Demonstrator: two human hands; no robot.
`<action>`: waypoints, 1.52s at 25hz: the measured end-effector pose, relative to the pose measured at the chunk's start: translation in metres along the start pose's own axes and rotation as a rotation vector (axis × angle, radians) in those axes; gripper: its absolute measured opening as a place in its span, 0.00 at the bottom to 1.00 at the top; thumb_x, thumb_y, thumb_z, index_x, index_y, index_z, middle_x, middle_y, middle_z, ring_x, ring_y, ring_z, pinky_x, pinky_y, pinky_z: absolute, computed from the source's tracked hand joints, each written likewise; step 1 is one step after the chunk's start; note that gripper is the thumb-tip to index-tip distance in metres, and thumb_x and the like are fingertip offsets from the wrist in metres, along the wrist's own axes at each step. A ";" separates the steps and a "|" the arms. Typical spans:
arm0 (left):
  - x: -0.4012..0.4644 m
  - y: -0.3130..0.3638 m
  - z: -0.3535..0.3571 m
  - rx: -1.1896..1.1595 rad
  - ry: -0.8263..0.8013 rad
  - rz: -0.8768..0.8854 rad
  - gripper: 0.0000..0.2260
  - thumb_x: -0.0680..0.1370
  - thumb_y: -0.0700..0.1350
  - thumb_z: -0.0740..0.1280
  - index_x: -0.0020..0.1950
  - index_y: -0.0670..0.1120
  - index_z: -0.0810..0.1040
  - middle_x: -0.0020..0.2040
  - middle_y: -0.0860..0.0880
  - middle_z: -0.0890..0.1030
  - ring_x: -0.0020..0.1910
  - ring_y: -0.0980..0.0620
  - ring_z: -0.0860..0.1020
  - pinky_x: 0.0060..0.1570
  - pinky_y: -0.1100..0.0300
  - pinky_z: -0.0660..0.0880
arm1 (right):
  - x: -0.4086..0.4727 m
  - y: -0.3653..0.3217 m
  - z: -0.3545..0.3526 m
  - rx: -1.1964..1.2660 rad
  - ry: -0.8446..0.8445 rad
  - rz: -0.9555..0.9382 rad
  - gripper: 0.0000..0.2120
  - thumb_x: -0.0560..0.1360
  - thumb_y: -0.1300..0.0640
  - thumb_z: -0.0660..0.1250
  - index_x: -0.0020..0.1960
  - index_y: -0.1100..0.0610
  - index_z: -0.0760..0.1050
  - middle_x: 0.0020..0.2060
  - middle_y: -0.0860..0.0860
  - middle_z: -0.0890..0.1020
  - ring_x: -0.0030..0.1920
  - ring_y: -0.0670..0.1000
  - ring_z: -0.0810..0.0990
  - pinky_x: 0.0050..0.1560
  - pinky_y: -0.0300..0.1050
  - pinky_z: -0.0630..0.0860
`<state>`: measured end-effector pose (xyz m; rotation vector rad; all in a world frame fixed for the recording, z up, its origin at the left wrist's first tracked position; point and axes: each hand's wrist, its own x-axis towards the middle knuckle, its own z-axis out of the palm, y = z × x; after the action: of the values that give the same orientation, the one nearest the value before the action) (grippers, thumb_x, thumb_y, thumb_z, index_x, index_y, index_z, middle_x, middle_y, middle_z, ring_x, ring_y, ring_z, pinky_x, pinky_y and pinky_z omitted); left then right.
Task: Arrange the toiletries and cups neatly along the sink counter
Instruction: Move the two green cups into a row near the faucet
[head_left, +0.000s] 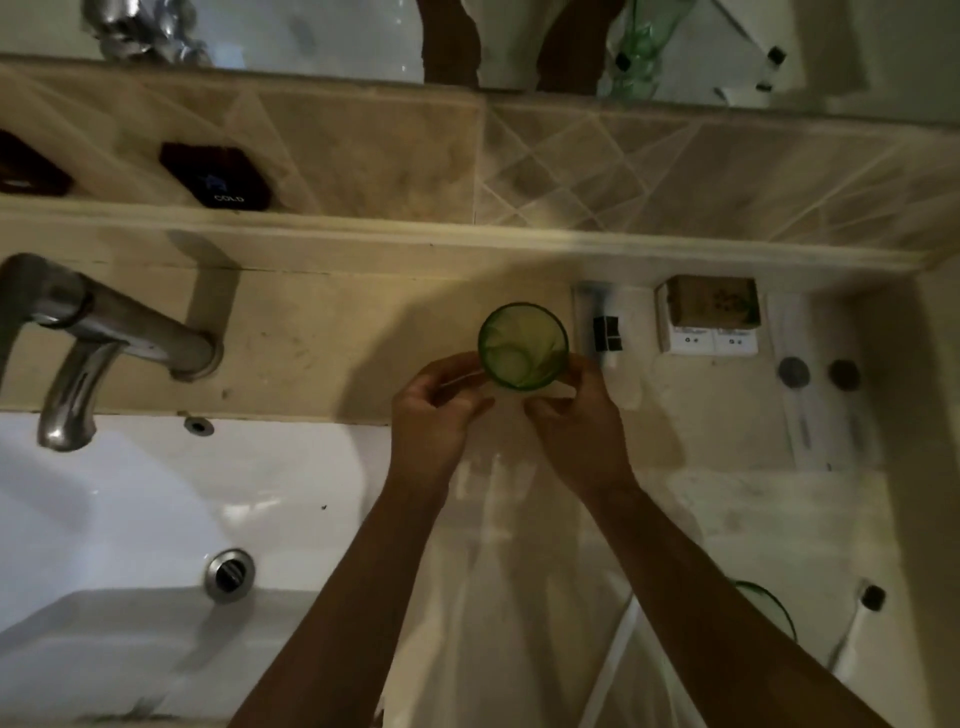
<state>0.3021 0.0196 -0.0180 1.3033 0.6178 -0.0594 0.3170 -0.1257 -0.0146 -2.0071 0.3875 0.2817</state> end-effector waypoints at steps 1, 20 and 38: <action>0.007 0.003 0.005 -0.010 0.002 0.003 0.16 0.75 0.28 0.68 0.54 0.46 0.85 0.53 0.46 0.87 0.55 0.48 0.84 0.51 0.53 0.83 | 0.008 -0.003 0.001 -0.001 0.016 -0.014 0.24 0.71 0.63 0.70 0.64 0.49 0.71 0.46 0.32 0.76 0.40 0.25 0.76 0.37 0.20 0.69; 0.037 0.008 0.022 -0.002 0.055 -0.030 0.16 0.76 0.27 0.68 0.59 0.43 0.81 0.58 0.42 0.84 0.57 0.41 0.83 0.55 0.50 0.82 | 0.042 -0.017 -0.003 0.025 -0.036 0.000 0.33 0.73 0.58 0.71 0.74 0.46 0.63 0.65 0.43 0.75 0.50 0.40 0.82 0.47 0.32 0.74; -0.196 -0.097 0.054 0.310 -0.312 -0.233 0.12 0.75 0.27 0.67 0.53 0.41 0.81 0.45 0.41 0.85 0.40 0.49 0.85 0.40 0.53 0.84 | -0.207 0.111 -0.184 0.079 0.385 0.123 0.10 0.76 0.62 0.67 0.48 0.48 0.81 0.37 0.43 0.83 0.33 0.43 0.78 0.34 0.31 0.72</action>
<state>0.1221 -0.1153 -0.0065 1.4754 0.5005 -0.5584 0.0889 -0.3059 0.0512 -1.9598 0.7543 -0.0482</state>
